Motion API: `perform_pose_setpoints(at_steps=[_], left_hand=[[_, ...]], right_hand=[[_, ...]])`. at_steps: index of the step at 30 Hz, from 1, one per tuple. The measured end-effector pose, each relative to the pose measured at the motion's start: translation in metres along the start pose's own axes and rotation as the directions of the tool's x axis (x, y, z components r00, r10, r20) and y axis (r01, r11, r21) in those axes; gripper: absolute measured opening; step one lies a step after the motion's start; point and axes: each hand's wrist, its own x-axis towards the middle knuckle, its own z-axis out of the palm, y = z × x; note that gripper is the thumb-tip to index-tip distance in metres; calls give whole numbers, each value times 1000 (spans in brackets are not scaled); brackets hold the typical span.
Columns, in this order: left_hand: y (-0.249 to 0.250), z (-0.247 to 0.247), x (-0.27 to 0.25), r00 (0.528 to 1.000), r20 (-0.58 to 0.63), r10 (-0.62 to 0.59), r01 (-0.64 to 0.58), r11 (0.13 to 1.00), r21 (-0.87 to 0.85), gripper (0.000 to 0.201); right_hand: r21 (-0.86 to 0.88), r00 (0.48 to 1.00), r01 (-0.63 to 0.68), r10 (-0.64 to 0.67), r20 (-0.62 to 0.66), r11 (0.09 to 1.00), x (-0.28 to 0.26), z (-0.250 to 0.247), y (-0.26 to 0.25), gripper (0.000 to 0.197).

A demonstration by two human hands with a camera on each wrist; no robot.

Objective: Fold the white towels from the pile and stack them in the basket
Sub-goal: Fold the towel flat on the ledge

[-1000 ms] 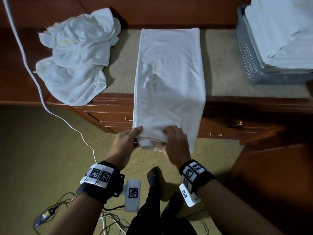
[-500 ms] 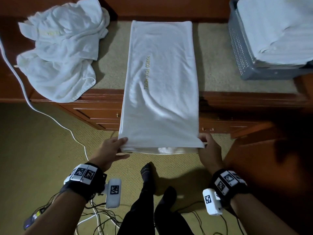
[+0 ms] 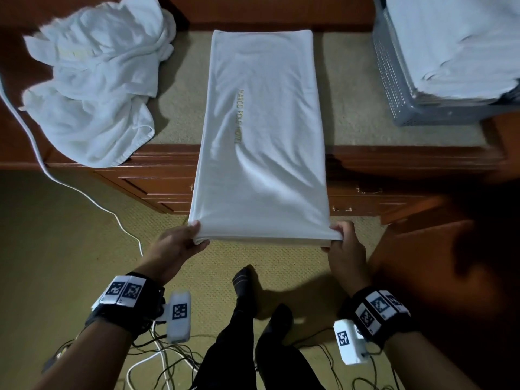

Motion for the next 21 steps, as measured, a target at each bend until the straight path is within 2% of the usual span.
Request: perform_pose_setpoints(at_steps=[2,3,5,7,9,11,13,14,16,18,19,21], left_hand=[[-9,-3,2,999,-19,29,-26,988,152,32],[-14,-4,4,998,-31,63,-51,958,281,36],[-18,-4,7,992,-41,123,-80,828,555,30],[-18,-1,11,984,-64,168,-78,719,691,26],[-16,1,15,982,-75,171,-71,711,700,20],[-14,-2,17,981,-81,179,-83,753,653,10],[-12,-7,13,980,-85,183,-106,827,552,17],[-10,-7,9,979,-82,186,-121,858,499,26],[-8,-4,2,974,-98,206,-141,882,451,46],[-14,-2,4,973,-144,182,-90,866,491,54],[-19,-2,9,975,-148,163,-56,834,548,51],[-28,-1,23,984,-112,135,-14,697,717,36]], right_hand=[[97,994,-106,102,42,990,3,1,6,31],[134,990,-135,127,65,982,6,1,7,32],[194,987,-146,129,98,970,11,2,5,34],[266,980,-174,142,137,948,14,3,0,36],[380,964,-252,196,182,890,18,-1,-6,34],[527,945,-323,240,221,786,19,-10,-12,24],[637,940,-341,254,228,692,18,-21,-15,13],[625,945,-327,241,222,709,17,-25,-13,11],[491,960,-269,189,208,828,16,-24,-4,12],[380,958,-271,212,191,884,21,-17,12,29],[343,957,-279,228,181,897,25,-13,19,37],[217,964,-252,226,139,943,35,-4,32,42]])
